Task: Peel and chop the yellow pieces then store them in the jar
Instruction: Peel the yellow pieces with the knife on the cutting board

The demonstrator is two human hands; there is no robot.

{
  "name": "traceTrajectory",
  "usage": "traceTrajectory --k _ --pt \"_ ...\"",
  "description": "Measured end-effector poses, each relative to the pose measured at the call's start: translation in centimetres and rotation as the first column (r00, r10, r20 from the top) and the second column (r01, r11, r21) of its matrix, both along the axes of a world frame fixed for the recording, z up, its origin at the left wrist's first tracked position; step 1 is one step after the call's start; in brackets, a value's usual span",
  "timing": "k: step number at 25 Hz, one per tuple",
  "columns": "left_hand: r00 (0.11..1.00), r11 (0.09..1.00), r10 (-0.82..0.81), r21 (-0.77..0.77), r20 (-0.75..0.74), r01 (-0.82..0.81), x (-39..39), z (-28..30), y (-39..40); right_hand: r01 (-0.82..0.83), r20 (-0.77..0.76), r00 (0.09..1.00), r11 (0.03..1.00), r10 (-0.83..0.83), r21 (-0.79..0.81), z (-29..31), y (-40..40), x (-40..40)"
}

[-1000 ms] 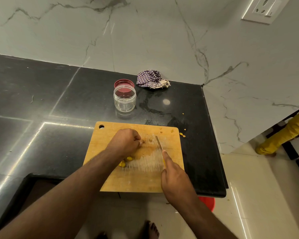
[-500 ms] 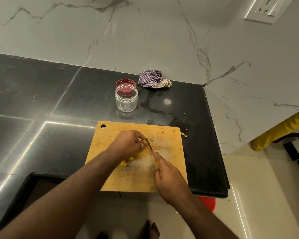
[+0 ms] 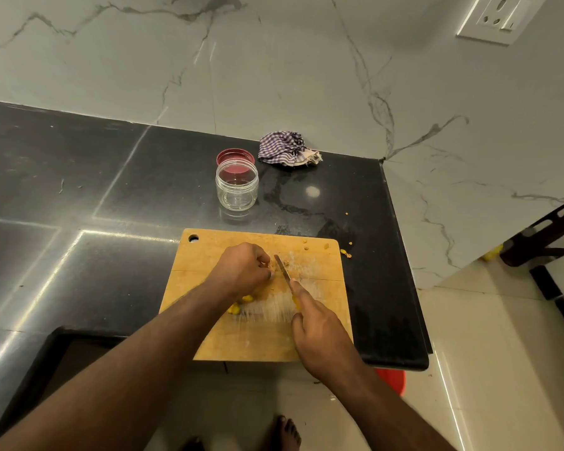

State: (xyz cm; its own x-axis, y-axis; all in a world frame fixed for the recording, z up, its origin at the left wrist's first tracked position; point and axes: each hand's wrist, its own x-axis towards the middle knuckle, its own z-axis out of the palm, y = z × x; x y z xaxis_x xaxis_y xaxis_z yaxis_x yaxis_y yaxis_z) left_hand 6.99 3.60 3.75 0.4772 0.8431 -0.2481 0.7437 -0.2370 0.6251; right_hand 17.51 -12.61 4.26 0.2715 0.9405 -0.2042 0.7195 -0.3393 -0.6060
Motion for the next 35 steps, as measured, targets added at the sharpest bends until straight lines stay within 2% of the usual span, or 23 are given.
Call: traceTrajectory --k 16,24,29,33,35 --pt "1.0 0.999 0.003 0.053 -0.005 -0.003 0.0 -0.5 -0.1 -0.094 0.119 0.986 0.978 0.118 -0.187 0.7 1.6 -0.6" --pt "1.0 0.996 0.026 0.084 -0.013 -0.025 0.0 -0.6 -0.4 -0.067 0.089 0.993 0.988 0.08 -0.141 0.3 -1.9 -1.0" --pt "0.999 0.998 0.044 0.043 -0.01 -0.043 -0.1 -0.9 -0.5 0.072 0.11 0.992 0.996 -0.065 -0.061 0.3 -1.5 1.9" --pt "0.998 0.998 0.06 -0.001 -0.003 -0.06 -0.1 -0.8 -0.5 -0.048 0.019 0.999 0.998 0.049 -0.043 0.6 -1.1 1.6" --pt "0.999 0.999 0.047 -0.016 0.012 -0.046 -0.2 -0.8 -0.5 -0.041 0.047 0.998 0.997 0.044 -0.059 0.2 -0.9 2.0"
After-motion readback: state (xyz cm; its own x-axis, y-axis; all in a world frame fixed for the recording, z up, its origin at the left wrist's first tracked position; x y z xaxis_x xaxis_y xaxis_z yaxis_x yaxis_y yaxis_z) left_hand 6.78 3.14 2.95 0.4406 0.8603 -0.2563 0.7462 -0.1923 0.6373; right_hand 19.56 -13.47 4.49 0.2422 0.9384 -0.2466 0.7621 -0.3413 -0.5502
